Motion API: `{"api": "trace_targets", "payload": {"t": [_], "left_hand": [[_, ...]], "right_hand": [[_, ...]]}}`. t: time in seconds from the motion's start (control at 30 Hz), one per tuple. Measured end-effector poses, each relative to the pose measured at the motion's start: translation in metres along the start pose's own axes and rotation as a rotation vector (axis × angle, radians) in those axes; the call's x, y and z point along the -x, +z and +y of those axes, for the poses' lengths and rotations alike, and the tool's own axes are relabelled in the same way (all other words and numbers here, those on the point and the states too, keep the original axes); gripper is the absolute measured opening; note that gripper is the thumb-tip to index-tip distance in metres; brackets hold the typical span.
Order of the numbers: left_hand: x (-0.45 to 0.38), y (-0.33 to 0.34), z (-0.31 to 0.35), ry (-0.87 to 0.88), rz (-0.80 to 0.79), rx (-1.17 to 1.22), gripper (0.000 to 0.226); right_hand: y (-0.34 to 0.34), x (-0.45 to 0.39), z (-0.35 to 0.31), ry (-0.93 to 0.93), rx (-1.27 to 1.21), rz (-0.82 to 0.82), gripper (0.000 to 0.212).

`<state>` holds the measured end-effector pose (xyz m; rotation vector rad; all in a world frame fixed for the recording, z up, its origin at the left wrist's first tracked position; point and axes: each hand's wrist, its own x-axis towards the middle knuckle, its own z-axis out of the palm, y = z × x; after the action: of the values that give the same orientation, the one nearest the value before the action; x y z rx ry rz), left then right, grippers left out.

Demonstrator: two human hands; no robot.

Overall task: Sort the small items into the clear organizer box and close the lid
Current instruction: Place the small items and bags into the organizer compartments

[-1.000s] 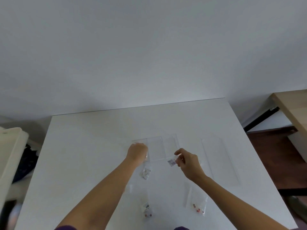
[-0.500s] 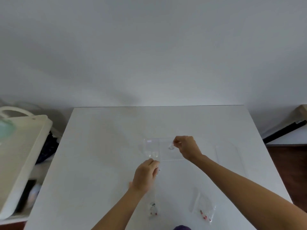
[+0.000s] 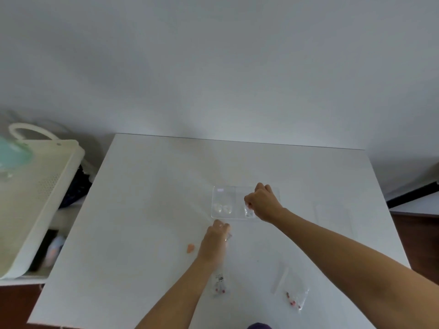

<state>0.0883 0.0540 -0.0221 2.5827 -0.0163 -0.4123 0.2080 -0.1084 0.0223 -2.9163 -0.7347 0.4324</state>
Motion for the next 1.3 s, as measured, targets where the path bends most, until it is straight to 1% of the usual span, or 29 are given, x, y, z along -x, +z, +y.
{"api": "trace_targets", "payload": {"t": [0.07, 0.17, 0.23, 0.33, 0.4, 0.47, 0.53, 0.6, 0.67, 0.77, 0.83, 0.87, 0.9, 1.0, 1.07, 1.1, 1.17, 1.23, 1.3], "left_hand": [[-0.002, -0.001, 0.000, -0.034, -0.014, 0.007, 0.041], [-0.002, -0.001, -0.004, -0.045, -0.047, -0.001, 0.041], [-0.001, -0.002, -0.006, -0.042, -0.055, -0.001, 0.037], [0.004, -0.005, -0.006, -0.062, -0.066, -0.029, 0.022], [0.010, -0.006, -0.007, -0.074, -0.054, -0.047, 0.017], [0.016, -0.007, -0.007, -0.065, -0.012, -0.037, 0.014], [0.020, -0.011, -0.005, -0.031, 0.049, 0.022, 0.016], [0.021, -0.017, -0.003, 0.011, 0.127, 0.111, 0.017], [0.019, -0.026, 0.000, 0.055, 0.198, 0.175, 0.015], [0.005, -0.040, 0.011, 0.076, 0.246, 0.219, 0.013], [-0.009, -0.049, 0.024, 0.069, 0.226, 0.239, 0.012], [-0.015, -0.052, 0.032, 0.057, 0.211, 0.258, 0.006], [-0.023, -0.054, 0.038, 0.043, 0.188, 0.283, 0.005], [-0.042, -0.057, 0.061, -0.007, 0.097, 0.328, 0.045], [-0.054, -0.055, 0.072, -0.021, 0.026, 0.322, 0.055], [-0.060, -0.052, 0.075, -0.033, 0.006, 0.324, 0.054], [-0.068, -0.050, 0.082, -0.064, 0.000, 0.319, 0.044], [-0.075, -0.048, 0.087, -0.084, 0.022, 0.282, 0.031], [-0.079, -0.046, 0.091, -0.109, 0.032, 0.235, 0.025]], "right_hand": [[0.005, 0.001, -0.001, 0.015, 0.030, 0.010, 0.030], [0.011, 0.003, -0.004, 0.057, 0.047, 0.047, 0.026], [0.014, 0.003, -0.005, 0.059, 0.058, 0.058, 0.027], [0.017, 0.006, -0.005, 0.036, 0.070, 0.072, 0.030], [0.017, 0.011, -0.002, 0.012, 0.046, 0.125, 0.031], [0.012, 0.020, 0.004, 0.001, -0.027, 0.219, 0.035], [0.006, 0.032, 0.013, 0.032, -0.108, 0.324, 0.037], [0.004, 0.045, 0.027, 0.107, -0.183, 0.405, 0.036], [0.004, 0.061, 0.044, 0.220, -0.225, 0.434, 0.035], [0.011, 0.087, 0.071, 0.410, -0.273, 0.395, 0.031], [0.018, 0.105, 0.083, 0.500, -0.310, 0.330, 0.030], [0.022, 0.113, 0.086, 0.529, -0.327, 0.288, 0.028], [0.027, 0.119, 0.087, 0.552, -0.350, 0.246, 0.027], [0.039, 0.131, 0.084, 0.596, -0.423, 0.128, 0.032], [0.045, 0.133, 0.079, 0.609, -0.440, 0.066, 0.040], [0.048, 0.133, 0.077, 0.618, -0.440, 0.049, 0.043], [0.052, 0.130, 0.074, 0.657, -0.434, 0.046, 0.045], [0.055, 0.127, 0.072, 0.706, -0.433, 0.063, 0.043], [0.057, 0.125, 0.072, 0.733, -0.423, 0.070, 0.038]]}}
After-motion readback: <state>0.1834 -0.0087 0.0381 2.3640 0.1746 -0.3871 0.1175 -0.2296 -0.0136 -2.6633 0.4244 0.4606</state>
